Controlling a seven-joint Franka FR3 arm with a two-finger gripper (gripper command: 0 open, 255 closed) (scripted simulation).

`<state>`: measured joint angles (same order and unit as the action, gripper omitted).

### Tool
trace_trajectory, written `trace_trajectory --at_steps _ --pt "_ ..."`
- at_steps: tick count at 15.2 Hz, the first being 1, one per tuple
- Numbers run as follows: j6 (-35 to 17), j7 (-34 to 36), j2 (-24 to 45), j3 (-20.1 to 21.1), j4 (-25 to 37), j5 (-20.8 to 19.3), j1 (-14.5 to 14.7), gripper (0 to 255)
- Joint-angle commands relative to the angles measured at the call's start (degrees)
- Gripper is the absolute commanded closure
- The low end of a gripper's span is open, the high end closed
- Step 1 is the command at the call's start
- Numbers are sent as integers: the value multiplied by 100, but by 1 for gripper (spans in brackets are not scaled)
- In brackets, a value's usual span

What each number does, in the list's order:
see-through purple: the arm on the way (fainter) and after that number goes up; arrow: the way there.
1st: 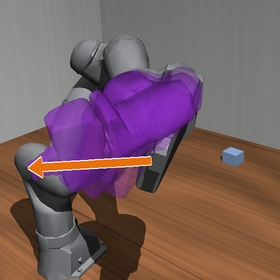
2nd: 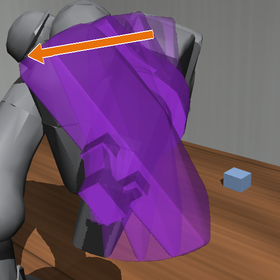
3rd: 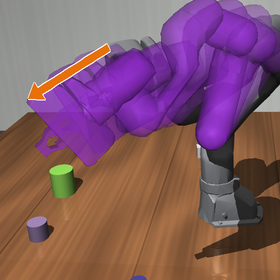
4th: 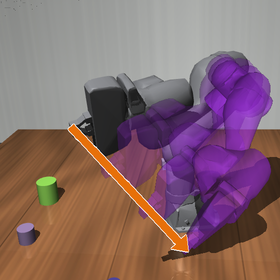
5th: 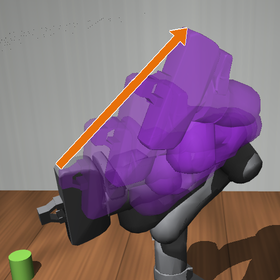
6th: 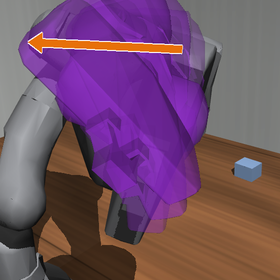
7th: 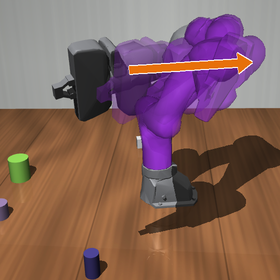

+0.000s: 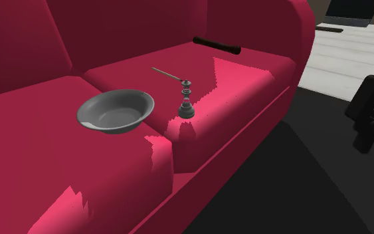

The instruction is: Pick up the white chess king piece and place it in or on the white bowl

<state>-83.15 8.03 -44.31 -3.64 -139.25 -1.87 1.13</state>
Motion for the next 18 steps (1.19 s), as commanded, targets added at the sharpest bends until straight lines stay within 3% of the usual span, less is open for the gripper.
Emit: trace_trajectory --at_steps 1,10,18 --pt "0 0 0 0 0 0 0 0" --pt "-497 1341 1104 922 777 869 302 0" --pt "-866 2486 2385 1615 1919 1213 457 0"
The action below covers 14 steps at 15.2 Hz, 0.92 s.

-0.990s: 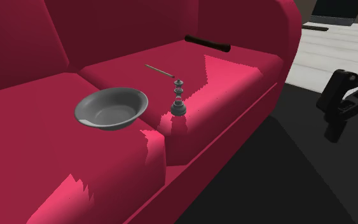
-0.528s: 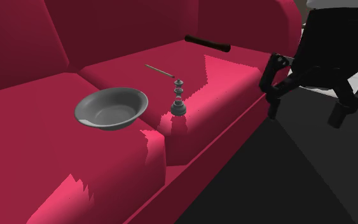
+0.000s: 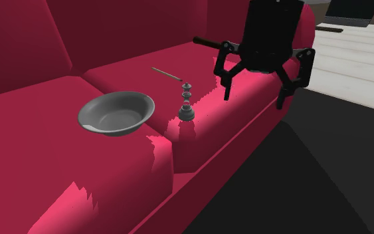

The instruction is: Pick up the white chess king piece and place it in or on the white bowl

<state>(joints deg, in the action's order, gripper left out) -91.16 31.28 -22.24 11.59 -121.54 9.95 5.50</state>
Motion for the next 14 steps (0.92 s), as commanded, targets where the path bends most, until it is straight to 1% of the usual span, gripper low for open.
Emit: trace_trajectory --at_steps 1,6,11,14 --pt "-99 306 354 169 321 42 36 0" --pt "-207 1042 1296 528 1300 -16 130 0" --pt "-176 1795 2351 810 2504 -260 300 0" --pt "-413 1778 2308 812 2226 -242 315 0"
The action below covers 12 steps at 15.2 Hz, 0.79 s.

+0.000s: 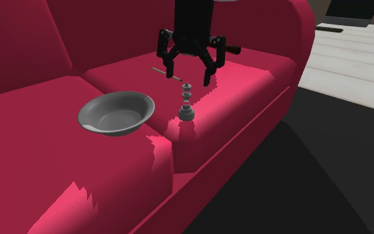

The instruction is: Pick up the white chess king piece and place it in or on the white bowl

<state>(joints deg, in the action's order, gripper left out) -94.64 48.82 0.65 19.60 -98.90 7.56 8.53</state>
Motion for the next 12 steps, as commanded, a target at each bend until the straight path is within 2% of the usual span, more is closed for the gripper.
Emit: trace_trajectory --at_steps 1,5,12 --pt "-143 20 8 15 -126 2 15 0" --pt "-421 6 -20 28 -431 19 28 0" --pt "-420 6 -21 28 -430 19 28 0"
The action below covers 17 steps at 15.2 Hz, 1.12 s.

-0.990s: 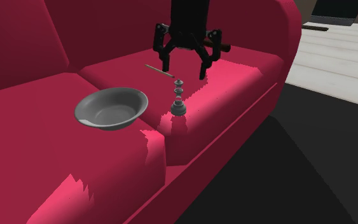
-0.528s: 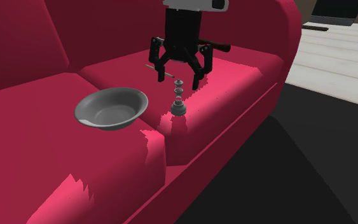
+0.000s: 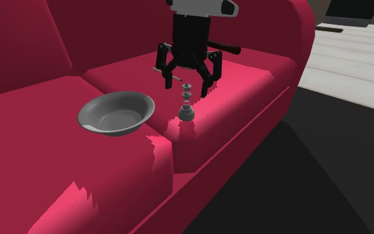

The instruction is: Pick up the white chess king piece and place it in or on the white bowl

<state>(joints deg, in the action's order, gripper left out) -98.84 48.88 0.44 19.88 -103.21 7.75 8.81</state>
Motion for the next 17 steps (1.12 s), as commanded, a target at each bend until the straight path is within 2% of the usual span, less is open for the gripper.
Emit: trace_trajectory --at_steps 1,2,11,17 --pt "0 0 0 0 0 0 0 0" --pt "0 0 0 0 0 0 0 255" --pt "-1 0 0 0 -1 0 0 255" --pt "458 56 8 -4 469 -11 -4 255"
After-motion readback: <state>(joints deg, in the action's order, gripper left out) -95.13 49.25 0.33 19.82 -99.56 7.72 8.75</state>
